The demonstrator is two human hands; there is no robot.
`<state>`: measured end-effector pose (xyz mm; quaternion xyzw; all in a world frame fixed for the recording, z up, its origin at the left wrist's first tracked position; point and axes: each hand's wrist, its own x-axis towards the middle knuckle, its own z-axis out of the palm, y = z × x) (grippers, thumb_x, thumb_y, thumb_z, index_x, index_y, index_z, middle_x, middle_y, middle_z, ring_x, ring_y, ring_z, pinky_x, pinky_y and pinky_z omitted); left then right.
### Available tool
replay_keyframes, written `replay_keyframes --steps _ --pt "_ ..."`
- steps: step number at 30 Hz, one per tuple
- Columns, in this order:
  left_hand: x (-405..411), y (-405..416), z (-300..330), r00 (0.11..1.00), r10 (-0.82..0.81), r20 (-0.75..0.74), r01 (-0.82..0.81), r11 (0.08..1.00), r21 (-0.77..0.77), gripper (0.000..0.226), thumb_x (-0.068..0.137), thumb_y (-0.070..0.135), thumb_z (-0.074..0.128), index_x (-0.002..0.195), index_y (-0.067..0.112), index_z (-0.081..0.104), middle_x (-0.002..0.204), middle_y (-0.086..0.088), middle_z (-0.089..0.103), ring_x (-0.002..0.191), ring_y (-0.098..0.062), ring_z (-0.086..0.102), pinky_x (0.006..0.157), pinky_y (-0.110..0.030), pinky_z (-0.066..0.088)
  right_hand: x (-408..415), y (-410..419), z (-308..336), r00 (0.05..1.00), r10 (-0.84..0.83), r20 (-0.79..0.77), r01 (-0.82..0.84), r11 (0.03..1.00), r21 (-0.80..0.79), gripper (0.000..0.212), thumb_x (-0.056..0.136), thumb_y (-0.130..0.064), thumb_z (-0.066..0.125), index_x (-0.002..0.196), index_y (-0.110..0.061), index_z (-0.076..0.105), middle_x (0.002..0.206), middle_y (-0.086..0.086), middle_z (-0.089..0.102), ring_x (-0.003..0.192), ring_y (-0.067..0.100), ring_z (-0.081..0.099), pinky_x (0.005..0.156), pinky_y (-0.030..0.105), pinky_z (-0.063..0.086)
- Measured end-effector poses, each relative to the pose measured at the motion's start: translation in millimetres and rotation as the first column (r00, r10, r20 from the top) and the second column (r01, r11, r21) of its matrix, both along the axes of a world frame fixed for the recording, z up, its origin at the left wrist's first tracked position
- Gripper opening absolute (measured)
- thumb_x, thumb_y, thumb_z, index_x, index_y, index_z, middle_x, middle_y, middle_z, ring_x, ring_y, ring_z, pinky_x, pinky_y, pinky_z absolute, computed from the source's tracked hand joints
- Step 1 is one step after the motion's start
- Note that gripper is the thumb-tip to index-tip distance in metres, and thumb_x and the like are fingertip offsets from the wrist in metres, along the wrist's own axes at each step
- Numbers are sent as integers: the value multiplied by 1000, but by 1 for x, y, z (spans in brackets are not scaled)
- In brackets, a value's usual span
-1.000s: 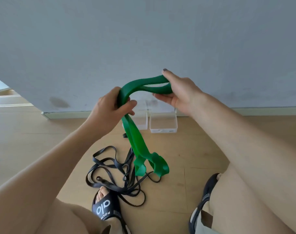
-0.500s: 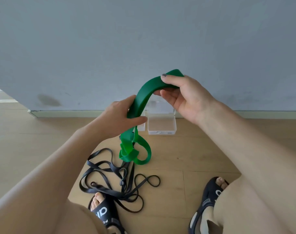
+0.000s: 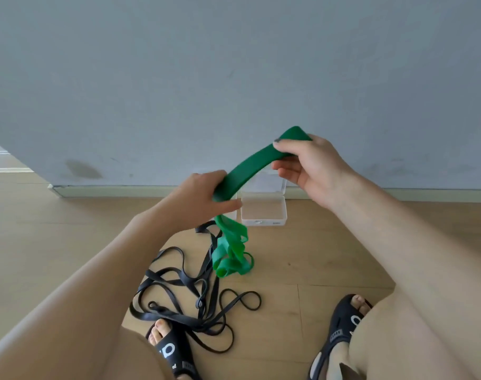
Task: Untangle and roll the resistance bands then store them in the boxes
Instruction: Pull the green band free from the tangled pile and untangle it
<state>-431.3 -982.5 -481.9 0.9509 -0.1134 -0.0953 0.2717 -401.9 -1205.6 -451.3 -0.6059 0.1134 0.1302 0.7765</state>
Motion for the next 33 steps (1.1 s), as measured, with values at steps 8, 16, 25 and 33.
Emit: replay_keyframes --steps 8,16,25,33 --pt "-7 -8 26 964 171 204 -96 938 -334 39 92 33 74 87 5 47 75 -20 60 53 -7 57 56 -32 44 -6 -6 12 989 120 -87 -87 946 311 73 88 -43 78 142 -1 52 115 15 74 94 24 75 82 32 60" --pt "-9 -21 15 975 47 218 16 961 -277 27 90 30 77 84 26 51 62 8 47 54 -6 42 50 -16 33 -23 43 -9 953 299 -41 -301 953 -43 40 97 -41 69 116 -5 74 103 7 79 97 20 74 93 33 58" --pt "-3 -19 -7 998 63 32 -57 986 -155 37 86 39 78 95 19 48 73 2 47 63 -15 41 58 -30 35 -10 33 -1 982 -99 -158 130 971 201 9 87 -7 80 94 -10 74 86 5 76 73 15 72 54 18 52" --pt "2 -16 0 996 32 84 -13 976 -215 32 92 35 73 90 19 45 69 3 40 57 -9 31 52 -22 27 11 -7 5 956 -154 -249 201 963 178 10 97 -12 71 100 -9 61 89 11 70 78 21 73 61 26 58"
